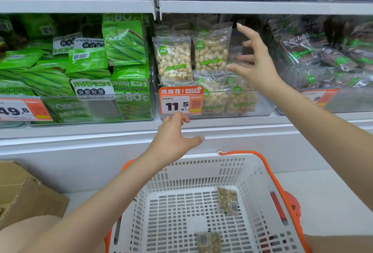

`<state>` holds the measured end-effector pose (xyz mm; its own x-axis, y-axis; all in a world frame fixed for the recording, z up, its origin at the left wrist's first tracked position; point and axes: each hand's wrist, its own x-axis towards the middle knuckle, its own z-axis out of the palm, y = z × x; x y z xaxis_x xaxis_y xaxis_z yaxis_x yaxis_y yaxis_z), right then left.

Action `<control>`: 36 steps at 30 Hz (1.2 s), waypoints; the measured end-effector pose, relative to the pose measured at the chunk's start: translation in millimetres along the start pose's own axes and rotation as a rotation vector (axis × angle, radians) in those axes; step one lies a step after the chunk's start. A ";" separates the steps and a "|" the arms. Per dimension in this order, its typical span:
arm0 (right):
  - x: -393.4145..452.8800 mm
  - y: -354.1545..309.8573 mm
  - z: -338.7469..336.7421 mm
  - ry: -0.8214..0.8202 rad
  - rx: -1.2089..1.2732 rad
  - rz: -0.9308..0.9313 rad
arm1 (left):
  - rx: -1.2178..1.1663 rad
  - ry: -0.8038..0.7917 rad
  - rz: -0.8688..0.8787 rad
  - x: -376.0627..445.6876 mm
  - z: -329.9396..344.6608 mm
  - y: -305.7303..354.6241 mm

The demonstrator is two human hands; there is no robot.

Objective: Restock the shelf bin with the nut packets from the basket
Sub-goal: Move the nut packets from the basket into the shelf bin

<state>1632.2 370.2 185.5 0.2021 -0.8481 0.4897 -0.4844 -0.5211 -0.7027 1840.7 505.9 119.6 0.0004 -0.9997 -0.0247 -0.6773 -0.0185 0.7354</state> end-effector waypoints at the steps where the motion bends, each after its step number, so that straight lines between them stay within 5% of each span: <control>1: -13.4 -3.5 -0.7 0.022 0.010 0.005 | 0.007 -0.016 -0.010 -2.9 3.9 -5.1; 5: -80.5 -7.2 9.5 0.226 0.078 -0.076 | 0.103 -0.133 -0.060 -16.9 25.8 -38.4; 9: -167.8 23.1 44.4 0.240 0.121 0.121 | 0.267 -0.341 -0.154 -36.3 63.7 -82.0; 16: -312.6 116.6 108.8 -0.609 -0.184 0.716 | 0.192 -0.623 -0.456 -81.3 171.9 -153.8; 20: -361.7 161.3 124.0 -0.858 -0.392 0.880 | 0.559 -0.760 -0.172 -106.7 232.8 -176.0; 26: -346.8 208.2 140.1 -0.659 -0.349 0.963 | 0.600 -1.050 0.102 -106.0 283.5 -203.8; 31: -322.4 231.1 163.2 -0.301 -0.206 1.221 | 0.697 -1.063 0.204 -85.6 292.3 -205.6; 36: -309.9 234.9 178.5 -0.219 -0.065 1.408 | 0.823 -1.006 0.369 -83.7 304.1 -206.2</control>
<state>1607.6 493.6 -223.5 -0.3504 -0.6464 -0.6778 -0.4242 0.7547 -0.5005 1756.6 598.4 -235.9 -0.5705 -0.4921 -0.6575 -0.7616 0.6166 0.1994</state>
